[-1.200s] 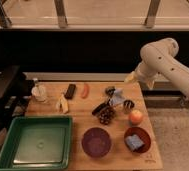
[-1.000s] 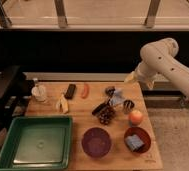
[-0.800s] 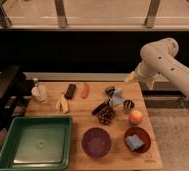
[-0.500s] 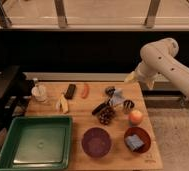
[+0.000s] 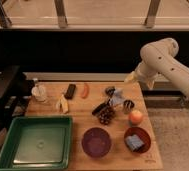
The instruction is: Place towel in metal cup
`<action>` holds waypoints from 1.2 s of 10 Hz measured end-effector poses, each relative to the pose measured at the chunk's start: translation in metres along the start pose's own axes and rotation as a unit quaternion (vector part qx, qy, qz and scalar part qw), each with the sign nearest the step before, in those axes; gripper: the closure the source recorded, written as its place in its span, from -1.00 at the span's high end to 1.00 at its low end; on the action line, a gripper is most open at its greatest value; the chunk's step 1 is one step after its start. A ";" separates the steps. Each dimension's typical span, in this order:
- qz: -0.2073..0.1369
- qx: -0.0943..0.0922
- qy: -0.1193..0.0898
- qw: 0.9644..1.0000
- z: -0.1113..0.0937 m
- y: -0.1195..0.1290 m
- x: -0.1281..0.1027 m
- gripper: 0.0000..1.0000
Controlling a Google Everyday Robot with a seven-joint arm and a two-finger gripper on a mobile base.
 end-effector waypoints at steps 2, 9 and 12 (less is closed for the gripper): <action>0.000 0.000 0.000 1.000 0.000 0.000 0.000 0.60; 0.000 0.000 0.000 1.000 0.000 0.000 0.000 0.60; -0.027 0.006 0.012 1.000 -0.003 -0.006 0.007 0.60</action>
